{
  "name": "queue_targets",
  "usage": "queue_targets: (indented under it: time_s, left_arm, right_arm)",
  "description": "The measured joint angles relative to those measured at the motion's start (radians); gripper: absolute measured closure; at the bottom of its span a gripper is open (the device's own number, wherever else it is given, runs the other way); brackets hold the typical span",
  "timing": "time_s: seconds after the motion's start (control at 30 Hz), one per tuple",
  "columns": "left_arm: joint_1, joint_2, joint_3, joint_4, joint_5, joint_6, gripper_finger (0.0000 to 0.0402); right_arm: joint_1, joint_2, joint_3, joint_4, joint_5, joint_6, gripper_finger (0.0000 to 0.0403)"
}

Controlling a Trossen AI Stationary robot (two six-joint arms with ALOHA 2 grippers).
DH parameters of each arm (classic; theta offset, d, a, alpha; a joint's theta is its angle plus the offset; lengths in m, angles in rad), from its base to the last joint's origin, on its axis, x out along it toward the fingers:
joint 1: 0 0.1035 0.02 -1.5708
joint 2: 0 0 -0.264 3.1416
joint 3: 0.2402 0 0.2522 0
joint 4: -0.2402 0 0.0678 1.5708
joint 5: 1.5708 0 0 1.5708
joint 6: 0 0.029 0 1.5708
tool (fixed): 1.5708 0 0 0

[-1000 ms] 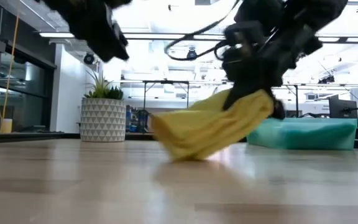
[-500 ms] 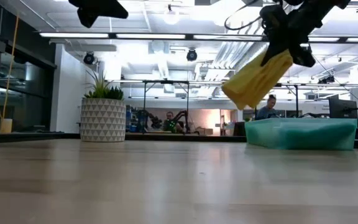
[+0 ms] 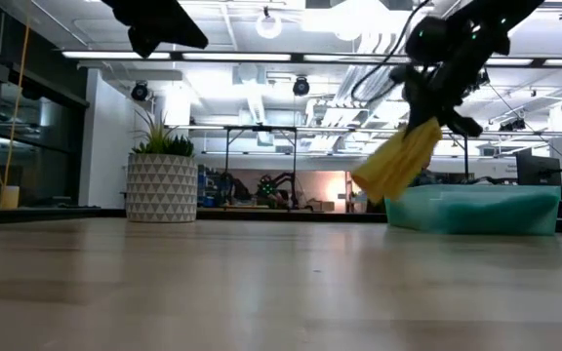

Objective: Fold microfiber towels
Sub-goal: Put the folded yellow microfiber cloth into the green bin

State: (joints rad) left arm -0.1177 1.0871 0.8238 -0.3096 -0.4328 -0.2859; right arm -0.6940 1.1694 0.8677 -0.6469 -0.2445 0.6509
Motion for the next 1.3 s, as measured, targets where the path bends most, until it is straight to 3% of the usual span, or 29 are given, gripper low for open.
queue_targets:
  time_s: [0.23,0.5,0.77,1.07,1.3]
  left_arm:
    - [0.0,0.002,0.0,0.0,0.032,0.0,0.0401]
    - [0.0,0.002,0.0,0.0,0.028,0.0,0.0401]
    - [0.0,0.002,0.0,0.0,0.025,0.0,0.0401]
    - [0.0,0.001,0.0,0.0,0.025,0.0,0.0401]
    - [0.0,0.001,0.0,0.0,0.025,0.0,0.0401]
  right_arm:
    - [-0.018,0.04,0.0,-0.134,0.055,-0.068,0.0402]
    - [-0.064,0.02,0.001,-0.308,0.242,-0.099,0.0402]
    - [-0.092,0.026,0.001,-0.348,0.373,-0.083,0.0402]
    - [-0.091,0.11,0.001,-0.363,0.375,0.03,0.0396]
    - [-0.091,0.157,0.001,-0.386,0.376,-0.004,0.0335]
